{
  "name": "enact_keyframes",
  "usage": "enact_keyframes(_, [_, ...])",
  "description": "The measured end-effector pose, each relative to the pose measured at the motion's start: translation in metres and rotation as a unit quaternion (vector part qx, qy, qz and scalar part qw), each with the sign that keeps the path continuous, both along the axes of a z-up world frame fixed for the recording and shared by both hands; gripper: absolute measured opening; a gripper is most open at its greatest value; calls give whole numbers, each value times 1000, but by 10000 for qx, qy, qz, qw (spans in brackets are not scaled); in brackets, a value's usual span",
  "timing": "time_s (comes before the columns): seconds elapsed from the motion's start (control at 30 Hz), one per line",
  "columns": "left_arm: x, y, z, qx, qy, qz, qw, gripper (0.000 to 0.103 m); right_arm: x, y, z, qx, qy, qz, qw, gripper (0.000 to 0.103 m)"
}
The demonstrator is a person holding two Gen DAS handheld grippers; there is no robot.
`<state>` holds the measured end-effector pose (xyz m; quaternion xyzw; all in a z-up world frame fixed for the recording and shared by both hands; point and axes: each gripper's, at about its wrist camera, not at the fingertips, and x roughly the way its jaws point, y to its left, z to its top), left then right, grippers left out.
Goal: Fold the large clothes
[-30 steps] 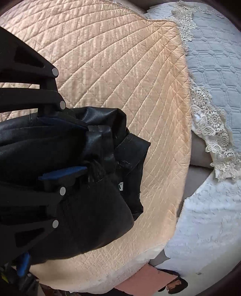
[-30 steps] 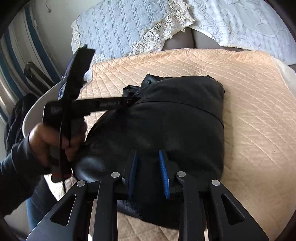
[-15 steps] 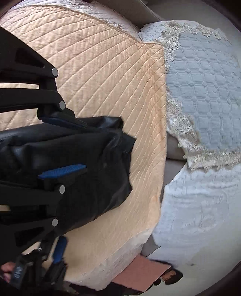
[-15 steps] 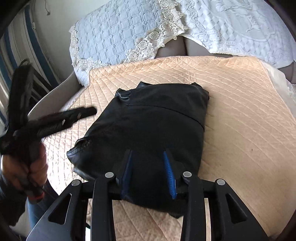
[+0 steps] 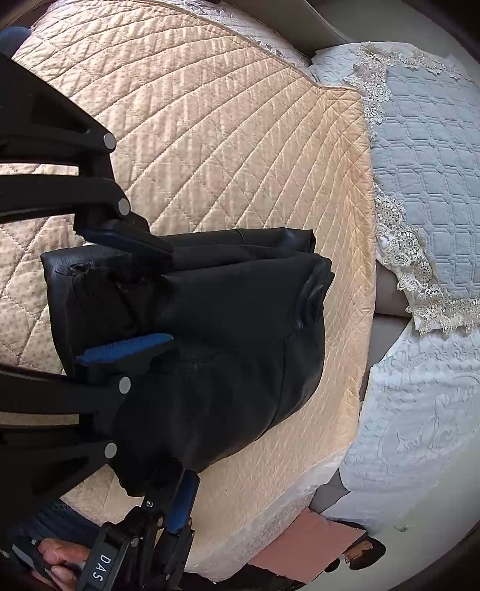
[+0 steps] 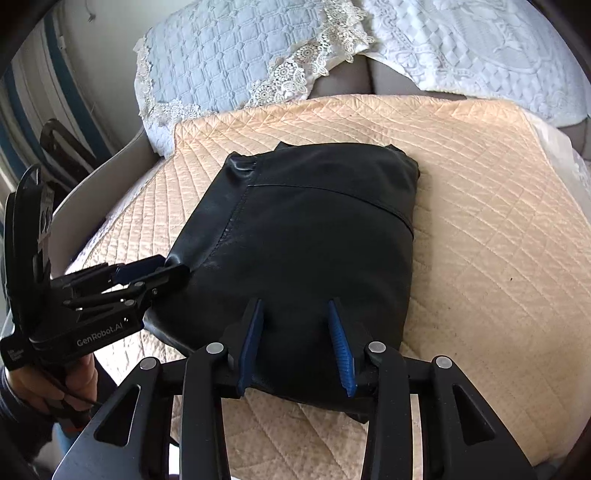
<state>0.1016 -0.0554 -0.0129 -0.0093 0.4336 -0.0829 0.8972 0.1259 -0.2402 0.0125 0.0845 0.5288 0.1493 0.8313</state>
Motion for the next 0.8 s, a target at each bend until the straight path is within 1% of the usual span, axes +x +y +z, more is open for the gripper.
enact_keyframes(0.13, [0,-1,0,-9,-5,2,10000,47,0,-2,1,-36,-7,-16,10000,45])
enact_keyframes(0.2, [1,0,0,-12,8,20,10000,50,1,-5,1,-33,10,-45,10000,53])
enact_keyframes(0.27, [3,2,-2,-53,49,53,10000,52,3,-12,0,-13,39,-111,9999,57])
enact_keyframes(0.33, [4,3,-3,-92,92,89,9999,55,5,-19,-2,17,71,-199,9998,57])
enact_keyframes(0.43, [5,4,-3,-85,98,93,9999,56,9,-35,-8,155,197,-383,9990,57])
enact_keyframes(0.53, [8,4,-2,-68,111,75,9999,58,15,-47,-16,408,337,-507,9973,58])
enact_keyframes(0.63, [12,6,-1,-73,192,92,9997,61,21,-55,-25,583,504,-570,9954,62])
enact_keyframes(0.8, [15,7,1,-120,248,73,9996,61,29,-66,-38,992,621,-709,9906,65])
